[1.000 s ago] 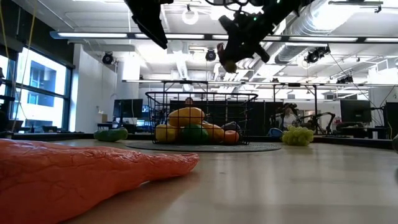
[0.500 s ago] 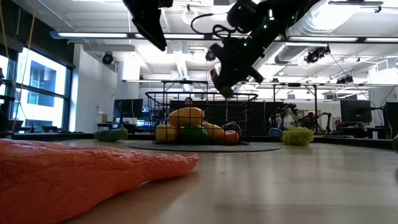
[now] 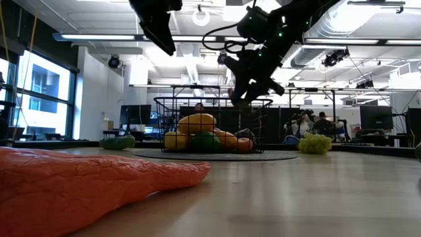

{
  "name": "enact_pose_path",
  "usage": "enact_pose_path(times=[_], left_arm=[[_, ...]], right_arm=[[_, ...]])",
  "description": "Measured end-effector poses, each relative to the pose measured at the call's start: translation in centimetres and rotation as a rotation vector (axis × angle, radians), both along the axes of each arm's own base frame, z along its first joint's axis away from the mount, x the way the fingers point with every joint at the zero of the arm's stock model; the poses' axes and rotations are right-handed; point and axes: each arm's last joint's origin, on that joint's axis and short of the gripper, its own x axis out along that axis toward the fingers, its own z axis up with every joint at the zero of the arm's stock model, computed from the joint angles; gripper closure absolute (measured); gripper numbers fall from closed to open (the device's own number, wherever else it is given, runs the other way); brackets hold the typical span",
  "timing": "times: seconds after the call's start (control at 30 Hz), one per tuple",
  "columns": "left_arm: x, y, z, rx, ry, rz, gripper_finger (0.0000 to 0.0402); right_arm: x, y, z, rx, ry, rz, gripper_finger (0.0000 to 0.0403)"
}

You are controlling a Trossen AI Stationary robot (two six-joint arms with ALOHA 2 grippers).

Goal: Build produce basket
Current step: Put the red chili pepper into the basket, then put the orange carrot into the basket

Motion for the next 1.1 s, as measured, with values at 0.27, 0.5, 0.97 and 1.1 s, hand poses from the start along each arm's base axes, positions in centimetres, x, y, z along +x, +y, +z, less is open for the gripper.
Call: enact_pose_path(times=[0.27,0.5,0.97,1.1], left_arm=[[0.0,0.0,0.0,-0.001,0.001,0.002,0.0076],[0.0,-0.2,-0.1,-0.016,-0.001,-0.001,0.0076],[-0.8,-3.5,0.7,-0.119,-0.018,0.019,0.0076],[-0.7,-4.9,0.6,-0.181,-0.025,0.061,0.0076]], right_arm=[[-0.2,-0.4,0.1,0.018,-0.017,-0.037,0.0193],[-0.9,-0.3,1.7,0.007,-0.065,-0.036,0.0183],[-1.8,4.6,5.6,0.087,-0.217,0.017,0.0183],[-1.9,6.6,5.9,0.137,-0.225,0.037,0.0183]])
